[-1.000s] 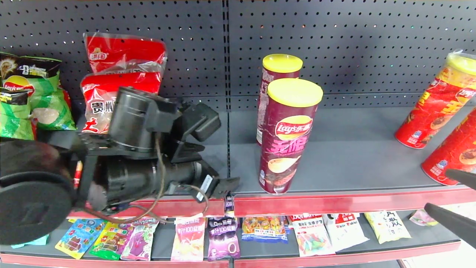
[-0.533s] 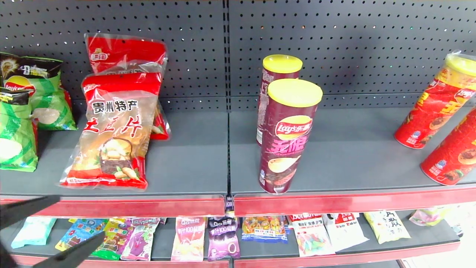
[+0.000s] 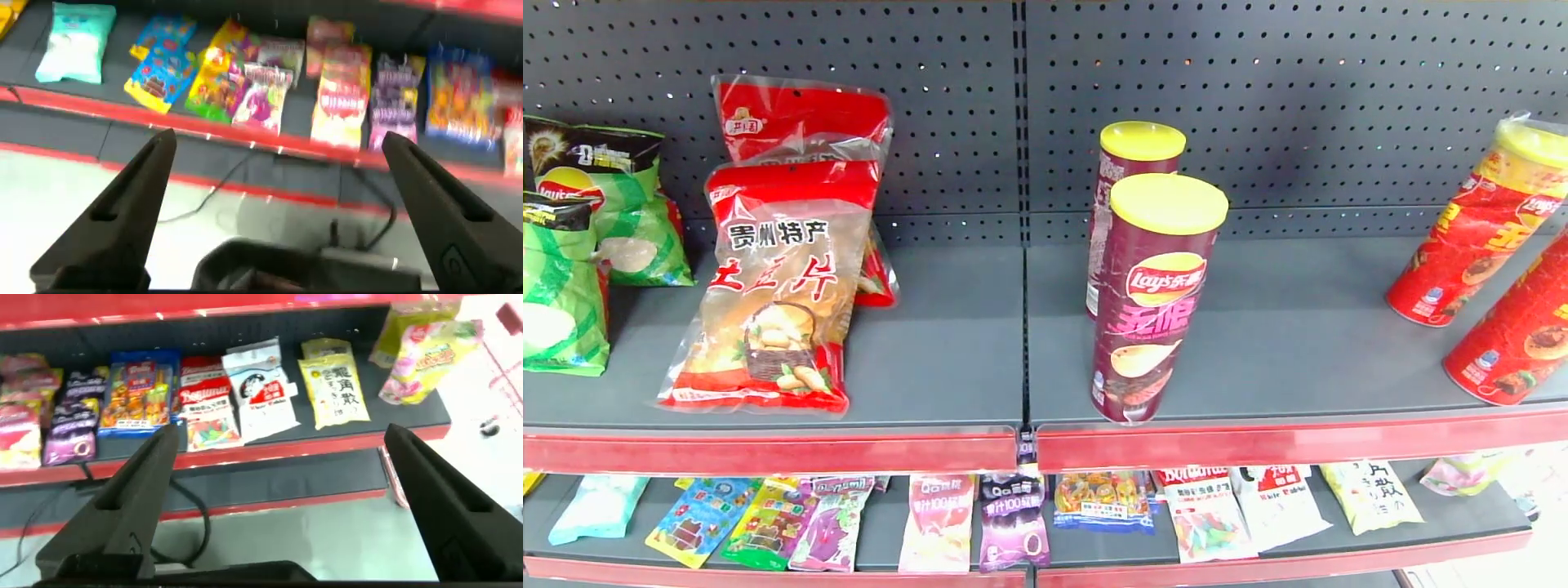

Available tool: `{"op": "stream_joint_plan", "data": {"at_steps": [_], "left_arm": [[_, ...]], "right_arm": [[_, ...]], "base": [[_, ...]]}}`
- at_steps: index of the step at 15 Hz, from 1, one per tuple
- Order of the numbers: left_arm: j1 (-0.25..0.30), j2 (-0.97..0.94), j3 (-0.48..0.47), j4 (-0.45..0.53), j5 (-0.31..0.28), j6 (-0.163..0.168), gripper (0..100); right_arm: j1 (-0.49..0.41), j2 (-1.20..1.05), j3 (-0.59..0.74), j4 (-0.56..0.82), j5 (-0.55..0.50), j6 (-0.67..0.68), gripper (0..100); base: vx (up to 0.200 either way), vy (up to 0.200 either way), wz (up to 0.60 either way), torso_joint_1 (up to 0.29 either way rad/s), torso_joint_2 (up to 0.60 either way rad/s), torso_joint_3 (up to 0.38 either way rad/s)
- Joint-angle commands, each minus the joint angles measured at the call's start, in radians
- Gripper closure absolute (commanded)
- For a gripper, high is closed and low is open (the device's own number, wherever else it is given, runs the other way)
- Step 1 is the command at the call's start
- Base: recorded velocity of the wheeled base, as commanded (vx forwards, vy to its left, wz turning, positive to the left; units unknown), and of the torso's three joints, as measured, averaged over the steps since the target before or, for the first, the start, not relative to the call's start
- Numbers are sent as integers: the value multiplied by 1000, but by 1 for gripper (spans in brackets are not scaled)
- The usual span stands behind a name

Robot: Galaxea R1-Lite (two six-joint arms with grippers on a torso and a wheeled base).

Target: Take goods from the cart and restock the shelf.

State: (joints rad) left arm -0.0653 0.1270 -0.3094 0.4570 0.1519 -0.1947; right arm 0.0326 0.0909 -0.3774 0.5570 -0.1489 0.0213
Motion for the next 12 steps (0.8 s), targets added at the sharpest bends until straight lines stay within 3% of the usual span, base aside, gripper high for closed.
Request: {"op": "stream_joint_plan", "data": {"at_steps": [1, 2, 3, 5, 6, 8, 9, 12], "left_arm": [[19, -61, 162, -271, -147, 1, 0], [19, -61, 300, -500, -193, 38, 0], [21, -61, 306, -525, -195, 69, 0], [21, -61, 296, -486, -172, 83, 0], [21, -61, 299, -488, -78, 118, 0], [39, -72, 306, -506, 51, 120, 0], [73, -115, 305, -494, 55, 118, 0], [71, -127, 306, -495, 6, 120, 0]], "right_arm": [[-29, -91, 57, -3, 5, -14, 0], [-29, -91, 68, -5, 5, -15, 0], [-31, -91, 98, -16, 2, -11, 0], [-31, -91, 149, -124, 3, -9, 0], [-31, -91, 241, -312, 38, -17, 0], [-31, -91, 377, -578, 160, -29, 0], [-31, -91, 377, -555, 137, -27, 0], [-31, -91, 377, -554, 131, -23, 0]], "base": [[0, 0, 0, 0, 0, 0], [0, 0, 0, 0, 0, 0], [0, 0, 0, 0, 0, 0], [0, 0, 0, 0, 0, 0], [0, 0, 0, 0, 0, 0], [0, 0, 0, 0, 0, 0], [0, 0, 0, 0, 0, 0], [0, 0, 0, 0, 0, 0]]}}
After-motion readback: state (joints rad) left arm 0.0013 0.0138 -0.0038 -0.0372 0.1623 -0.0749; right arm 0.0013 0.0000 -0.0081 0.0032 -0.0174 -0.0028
